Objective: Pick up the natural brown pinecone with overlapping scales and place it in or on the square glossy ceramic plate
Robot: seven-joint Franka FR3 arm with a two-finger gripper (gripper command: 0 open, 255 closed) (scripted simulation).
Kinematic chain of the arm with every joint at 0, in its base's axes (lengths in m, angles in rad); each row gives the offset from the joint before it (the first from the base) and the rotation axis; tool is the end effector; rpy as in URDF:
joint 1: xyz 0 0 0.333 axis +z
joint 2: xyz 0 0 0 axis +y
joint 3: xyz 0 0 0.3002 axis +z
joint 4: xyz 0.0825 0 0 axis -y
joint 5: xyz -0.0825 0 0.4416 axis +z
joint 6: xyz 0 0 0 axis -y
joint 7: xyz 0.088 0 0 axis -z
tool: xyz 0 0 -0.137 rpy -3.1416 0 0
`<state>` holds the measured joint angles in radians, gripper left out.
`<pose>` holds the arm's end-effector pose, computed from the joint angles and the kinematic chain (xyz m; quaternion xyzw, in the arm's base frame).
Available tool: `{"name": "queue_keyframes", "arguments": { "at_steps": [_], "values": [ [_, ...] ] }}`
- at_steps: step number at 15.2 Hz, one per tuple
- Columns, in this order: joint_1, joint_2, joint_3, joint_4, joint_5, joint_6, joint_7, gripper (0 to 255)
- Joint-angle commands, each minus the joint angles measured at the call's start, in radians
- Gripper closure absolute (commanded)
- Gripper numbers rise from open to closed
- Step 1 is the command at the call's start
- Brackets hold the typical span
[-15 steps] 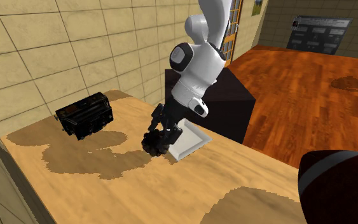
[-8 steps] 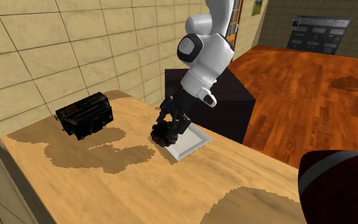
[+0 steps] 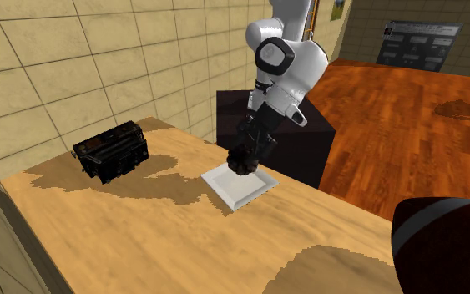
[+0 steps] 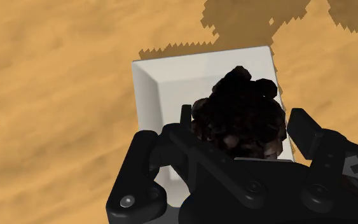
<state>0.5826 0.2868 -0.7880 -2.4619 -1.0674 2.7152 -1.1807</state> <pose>0.4880 -0.1147 0.1171 0.5140 0.8005 -0.2135 0.2222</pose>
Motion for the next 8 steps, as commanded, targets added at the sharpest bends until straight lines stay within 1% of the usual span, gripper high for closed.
{"name": "queue_keyframes", "arguments": {
  "at_steps": [1, 8],
  "values": [
    [0.044, -0.038, -0.008, -0.044, -0.040, -0.028, 0.062, 255],
    [0.023, 0.103, 0.010, -0.015, -0.063, 0.074, 0.148, 255]
  ]
}}
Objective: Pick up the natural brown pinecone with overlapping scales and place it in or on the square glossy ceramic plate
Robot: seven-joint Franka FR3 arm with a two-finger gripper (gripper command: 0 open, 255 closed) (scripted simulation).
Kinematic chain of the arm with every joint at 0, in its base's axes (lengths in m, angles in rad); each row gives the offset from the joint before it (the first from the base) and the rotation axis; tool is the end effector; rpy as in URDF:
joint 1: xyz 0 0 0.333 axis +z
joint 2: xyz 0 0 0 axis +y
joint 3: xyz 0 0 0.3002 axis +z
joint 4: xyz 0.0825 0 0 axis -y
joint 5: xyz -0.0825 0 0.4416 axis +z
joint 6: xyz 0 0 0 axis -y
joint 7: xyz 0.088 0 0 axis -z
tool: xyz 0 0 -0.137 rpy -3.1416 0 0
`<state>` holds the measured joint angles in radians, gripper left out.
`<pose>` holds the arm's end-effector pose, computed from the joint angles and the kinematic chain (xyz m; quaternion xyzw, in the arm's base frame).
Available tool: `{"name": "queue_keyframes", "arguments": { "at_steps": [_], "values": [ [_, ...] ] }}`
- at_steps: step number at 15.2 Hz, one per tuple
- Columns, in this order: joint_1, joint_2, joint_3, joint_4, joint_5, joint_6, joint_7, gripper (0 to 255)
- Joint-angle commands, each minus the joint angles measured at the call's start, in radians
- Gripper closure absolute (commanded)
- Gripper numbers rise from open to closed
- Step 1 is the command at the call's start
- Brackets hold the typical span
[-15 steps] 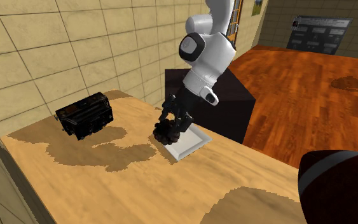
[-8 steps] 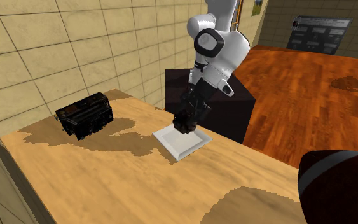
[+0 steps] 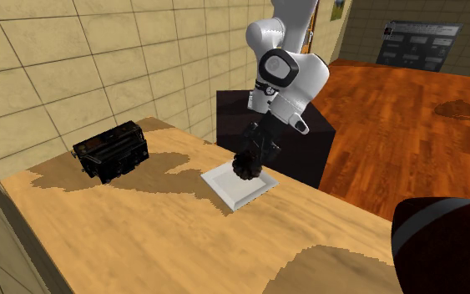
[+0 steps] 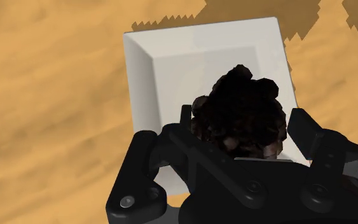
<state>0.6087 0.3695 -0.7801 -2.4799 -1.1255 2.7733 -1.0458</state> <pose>0.4695 -0.0999 0.0830 0.5144 0.7997 -0.2140 0.2236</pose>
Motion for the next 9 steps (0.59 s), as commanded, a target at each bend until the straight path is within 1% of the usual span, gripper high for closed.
{"name": "queue_keyframes", "arguments": {
  "at_steps": [1, 4, 9],
  "values": [
    [-0.006, 0.040, 0.005, 0.008, -0.009, 0.030, 0.026, 255],
    [-0.012, 0.105, 0.012, 0.027, -0.023, 0.072, 0.070, 255],
    [-0.013, 0.105, 0.012, 0.027, -0.023, 0.072, 0.070, 255]
  ]
}}
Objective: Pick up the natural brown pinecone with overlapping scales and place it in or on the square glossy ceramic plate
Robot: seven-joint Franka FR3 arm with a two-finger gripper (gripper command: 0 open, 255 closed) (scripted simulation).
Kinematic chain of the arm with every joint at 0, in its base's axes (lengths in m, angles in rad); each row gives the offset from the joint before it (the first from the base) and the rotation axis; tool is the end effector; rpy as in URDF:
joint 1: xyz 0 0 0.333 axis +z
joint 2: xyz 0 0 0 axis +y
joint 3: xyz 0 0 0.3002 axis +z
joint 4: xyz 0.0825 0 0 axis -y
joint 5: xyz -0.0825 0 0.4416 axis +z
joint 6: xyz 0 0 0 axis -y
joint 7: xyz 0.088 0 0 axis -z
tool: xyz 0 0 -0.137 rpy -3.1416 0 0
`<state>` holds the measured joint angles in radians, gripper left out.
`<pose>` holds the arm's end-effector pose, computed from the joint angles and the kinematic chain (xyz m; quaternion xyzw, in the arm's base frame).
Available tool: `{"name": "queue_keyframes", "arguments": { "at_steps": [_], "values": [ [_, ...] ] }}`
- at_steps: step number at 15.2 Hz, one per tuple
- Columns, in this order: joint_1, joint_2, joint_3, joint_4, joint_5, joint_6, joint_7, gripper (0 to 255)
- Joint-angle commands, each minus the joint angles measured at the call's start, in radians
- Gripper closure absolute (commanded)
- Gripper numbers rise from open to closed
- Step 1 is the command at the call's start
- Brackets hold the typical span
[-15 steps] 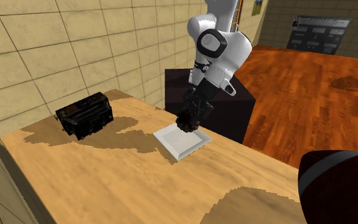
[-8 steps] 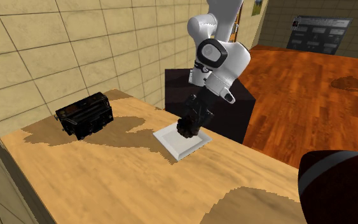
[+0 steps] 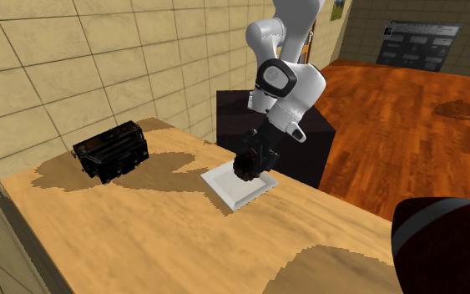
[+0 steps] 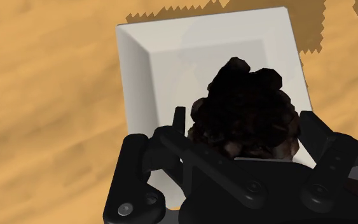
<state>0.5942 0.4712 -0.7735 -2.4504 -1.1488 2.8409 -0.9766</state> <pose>0.4657 -0.1075 0.0582 0.5168 0.7976 -0.2149 0.2250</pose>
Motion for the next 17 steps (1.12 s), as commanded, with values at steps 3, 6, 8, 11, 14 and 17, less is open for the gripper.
{"name": "queue_keyframes", "arguments": {
  "at_steps": [3, 6, 8, 11, 14, 17],
  "values": [
    [0.002, 0.003, 0.006, -0.002, 0.000, 0.004, 0.001, 255],
    [0.005, 0.000, 0.001, -0.008, -0.007, 0.005, 0.006, 0],
    [0.003, 0.000, 0.001, -0.006, -0.005, 0.005, 0.003, 0],
    [0.039, -0.095, 0.005, -0.040, 0.026, -0.074, -0.035, 0],
    [0.074, -0.183, 0.006, -0.068, 0.046, -0.149, -0.063, 0],
    [0.073, -0.183, 0.006, -0.068, 0.046, -0.149, -0.063, 0]
  ]
}}
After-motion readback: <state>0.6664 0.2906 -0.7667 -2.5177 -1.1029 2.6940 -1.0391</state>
